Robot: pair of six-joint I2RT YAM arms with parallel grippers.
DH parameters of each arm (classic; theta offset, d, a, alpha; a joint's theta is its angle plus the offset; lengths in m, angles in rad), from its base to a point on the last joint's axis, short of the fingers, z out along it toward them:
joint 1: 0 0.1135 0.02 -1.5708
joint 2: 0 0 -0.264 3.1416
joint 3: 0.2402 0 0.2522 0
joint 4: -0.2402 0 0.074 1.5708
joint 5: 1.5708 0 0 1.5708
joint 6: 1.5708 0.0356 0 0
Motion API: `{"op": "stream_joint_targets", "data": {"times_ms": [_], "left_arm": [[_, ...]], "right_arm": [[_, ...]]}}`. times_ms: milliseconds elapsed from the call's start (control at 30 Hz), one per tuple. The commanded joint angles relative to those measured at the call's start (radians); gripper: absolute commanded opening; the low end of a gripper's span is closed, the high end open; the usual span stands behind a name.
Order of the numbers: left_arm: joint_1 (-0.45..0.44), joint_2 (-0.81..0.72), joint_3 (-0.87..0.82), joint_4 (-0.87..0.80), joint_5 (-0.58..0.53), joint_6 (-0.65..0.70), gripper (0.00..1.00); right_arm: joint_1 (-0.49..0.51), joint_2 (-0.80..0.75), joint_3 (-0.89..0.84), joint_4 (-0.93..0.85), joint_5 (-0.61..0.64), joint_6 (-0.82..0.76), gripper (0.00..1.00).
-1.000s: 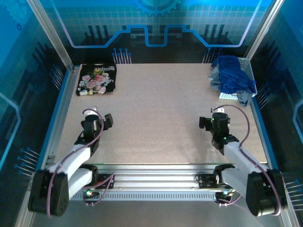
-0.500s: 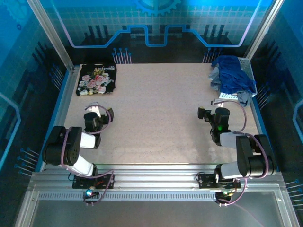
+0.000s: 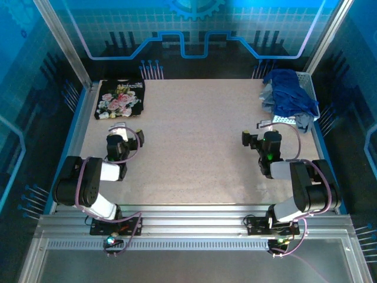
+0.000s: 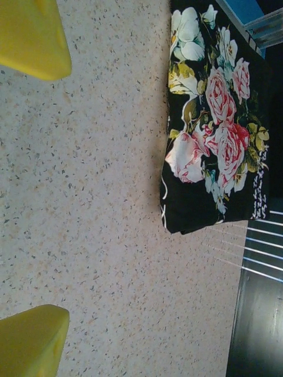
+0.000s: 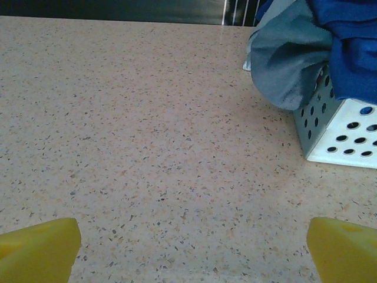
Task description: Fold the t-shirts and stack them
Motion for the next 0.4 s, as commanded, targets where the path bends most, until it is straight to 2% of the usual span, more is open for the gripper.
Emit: {"op": "stream_joint_targets", "data": {"times_ms": [0, 367], "left_arm": [[-0.006, -0.005, 0.015, -0.001, -0.011, 0.025, 0.99], [-0.006, -0.005, 0.016, -0.001, -0.011, 0.025, 0.99]], "right_arm": [[0.015, 0.012, 0.021, -0.005, 0.018, -0.026, 1.00], [0.016, 0.012, 0.027, -0.015, -0.004, -0.034, 1.00]]}}
